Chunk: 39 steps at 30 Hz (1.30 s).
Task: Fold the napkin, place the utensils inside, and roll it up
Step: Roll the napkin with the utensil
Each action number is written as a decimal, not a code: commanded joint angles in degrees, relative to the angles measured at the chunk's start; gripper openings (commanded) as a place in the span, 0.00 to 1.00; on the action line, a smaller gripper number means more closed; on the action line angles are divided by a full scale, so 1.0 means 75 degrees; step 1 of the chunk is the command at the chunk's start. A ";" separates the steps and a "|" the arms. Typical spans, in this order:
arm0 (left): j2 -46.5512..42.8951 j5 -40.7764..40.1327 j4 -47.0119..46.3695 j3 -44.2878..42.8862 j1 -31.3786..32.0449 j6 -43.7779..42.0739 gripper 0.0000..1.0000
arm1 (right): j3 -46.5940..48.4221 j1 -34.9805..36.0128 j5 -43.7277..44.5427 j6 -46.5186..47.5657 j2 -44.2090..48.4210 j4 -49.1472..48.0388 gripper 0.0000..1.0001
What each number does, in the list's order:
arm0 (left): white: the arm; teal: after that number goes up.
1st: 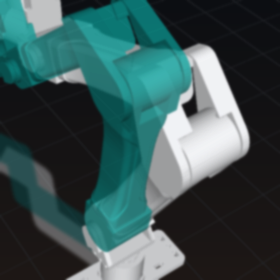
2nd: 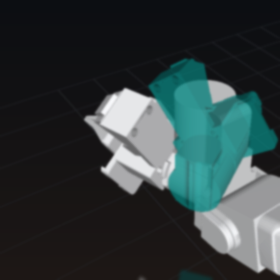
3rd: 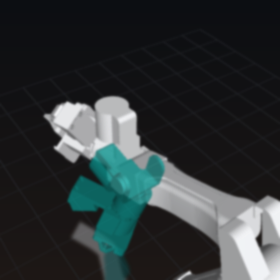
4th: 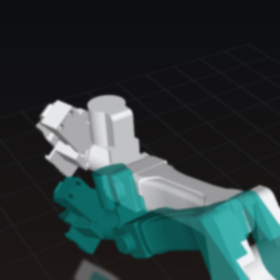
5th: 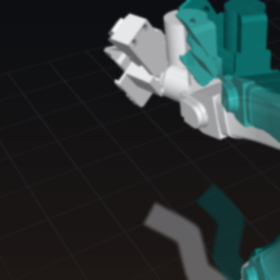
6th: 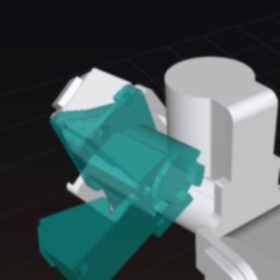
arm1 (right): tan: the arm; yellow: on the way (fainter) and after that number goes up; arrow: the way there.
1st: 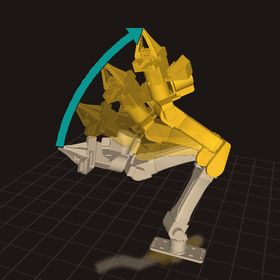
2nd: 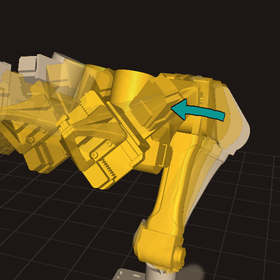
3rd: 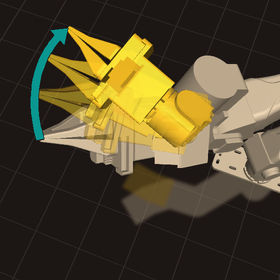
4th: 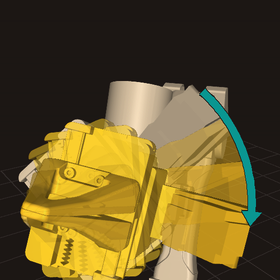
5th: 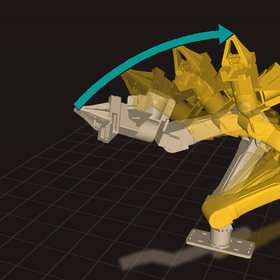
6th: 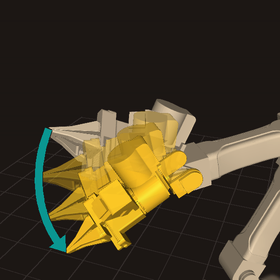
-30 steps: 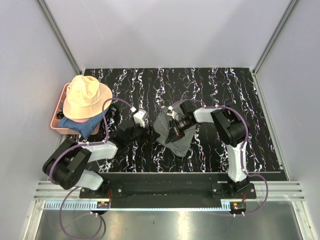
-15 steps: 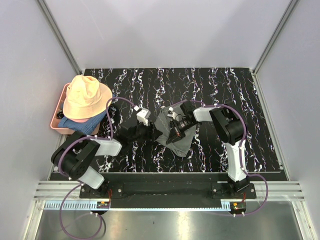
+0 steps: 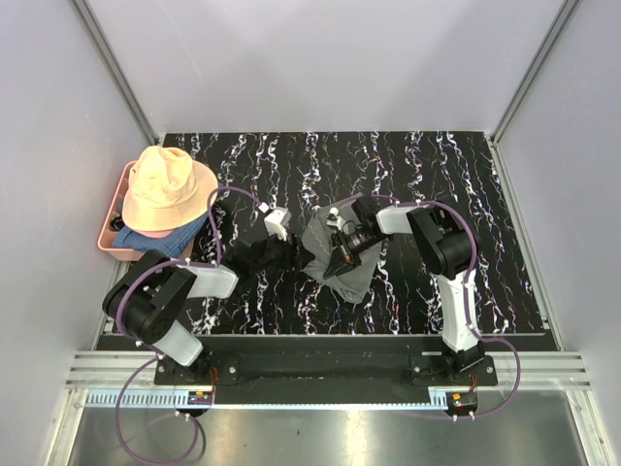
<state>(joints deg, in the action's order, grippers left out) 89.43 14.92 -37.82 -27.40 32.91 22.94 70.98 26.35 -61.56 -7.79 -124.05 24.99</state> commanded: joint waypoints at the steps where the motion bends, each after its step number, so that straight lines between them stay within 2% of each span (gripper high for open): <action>1: -0.0321 0.0073 -0.0125 -0.0062 -0.0204 0.0106 0.75 | 0.0263 -0.0126 -0.0007 -0.0051 -0.0124 0.0113 0.00; 4: -0.0637 0.0144 -0.0171 0.0219 -0.0204 0.0176 0.83 | 0.0263 -0.0138 -0.0019 -0.0027 -0.0124 0.0159 0.00; 7: -0.0837 0.0168 -0.0161 0.0547 -0.0204 0.0386 0.85 | 0.0263 -0.0138 0.0005 -0.0016 -0.0101 0.0183 0.00; 11: -0.1422 -0.0324 0.0927 0.0502 -0.0204 0.0317 0.84 | 0.0251 -0.0127 0.0063 0.0031 -0.0089 0.0206 0.00; 19: -0.2395 0.0940 0.2686 0.0279 -0.0204 0.0644 0.84 | 0.0204 -0.0138 0.0169 0.0066 -0.0019 0.0253 0.00; 21: -0.2443 0.1279 0.3328 0.0127 -0.0192 0.0621 0.84 | 0.0204 -0.0150 0.0192 0.0078 -0.0019 0.0253 0.00; 24: -0.2303 0.1924 0.3543 -0.0132 -0.0204 0.1006 0.84 | 0.0204 -0.0138 0.0227 0.0090 -0.0007 0.0265 0.00; 30: -0.1835 0.2639 0.2373 -0.0249 -0.0145 0.1850 0.85 | 0.0145 -0.0127 0.0321 0.0125 0.0017 0.0289 0.00; 33: -0.1087 0.2897 0.1927 -0.0518 -0.0075 0.2214 0.85 | 0.0157 -0.0127 0.0356 0.0137 0.0016 0.0277 0.00; 39: -0.0417 0.3203 0.0591 -0.0519 -0.0016 0.3023 0.85 | 0.0192 -0.0138 0.0403 0.0148 0.0028 0.0324 0.00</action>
<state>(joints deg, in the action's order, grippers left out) 84.53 34.94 -22.70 -30.00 32.45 40.25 71.26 25.80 -61.73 -7.77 -124.57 26.04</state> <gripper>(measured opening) 0.846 0.018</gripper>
